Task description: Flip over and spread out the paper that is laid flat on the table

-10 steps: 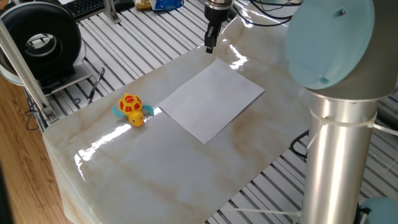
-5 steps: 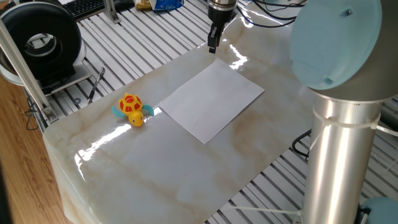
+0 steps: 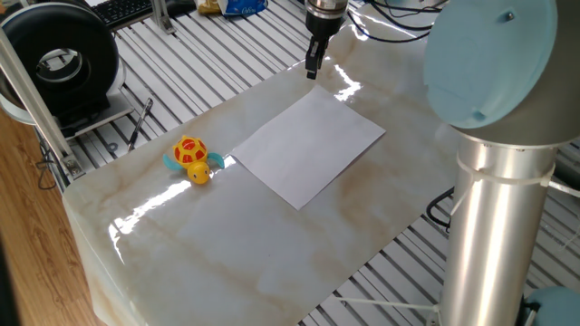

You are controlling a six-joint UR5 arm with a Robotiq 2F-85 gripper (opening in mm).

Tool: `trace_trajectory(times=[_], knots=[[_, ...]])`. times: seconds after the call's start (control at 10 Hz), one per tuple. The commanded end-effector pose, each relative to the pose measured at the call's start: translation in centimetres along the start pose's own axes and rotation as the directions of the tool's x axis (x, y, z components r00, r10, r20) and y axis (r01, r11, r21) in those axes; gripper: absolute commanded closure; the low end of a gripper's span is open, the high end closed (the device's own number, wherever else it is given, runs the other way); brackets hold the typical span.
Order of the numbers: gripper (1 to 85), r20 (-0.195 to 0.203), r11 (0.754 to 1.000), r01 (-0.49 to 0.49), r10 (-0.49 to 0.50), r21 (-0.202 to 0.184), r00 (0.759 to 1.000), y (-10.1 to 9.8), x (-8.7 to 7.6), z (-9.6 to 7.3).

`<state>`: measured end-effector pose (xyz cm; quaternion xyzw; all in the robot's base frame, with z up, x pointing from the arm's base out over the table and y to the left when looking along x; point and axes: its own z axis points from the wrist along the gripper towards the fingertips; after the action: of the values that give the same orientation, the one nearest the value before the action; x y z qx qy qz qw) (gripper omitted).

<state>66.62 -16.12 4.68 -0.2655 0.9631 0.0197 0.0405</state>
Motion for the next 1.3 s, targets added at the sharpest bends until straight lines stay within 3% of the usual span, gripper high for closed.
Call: trace_trajectory(times=[0.0, 0.2, 0.5, 1.2], knots=[[45.0, 0.024, 1.000, -0.013, 0.013, -0.020, 1.000, 0.3, 0.1, 0.4], [45.7, 0.001, 1.000, -0.021, 0.021, -0.012, 1.000, 0.1, 0.7, 0.4], [45.7, 0.037, 1.000, -0.012, 0.012, -0.017, 0.999, -0.1, -0.3, 1.6], [47.3, 0.038, 1.000, -0.017, 0.018, -0.026, 0.999, -0.2, 0.2, 2.1]])
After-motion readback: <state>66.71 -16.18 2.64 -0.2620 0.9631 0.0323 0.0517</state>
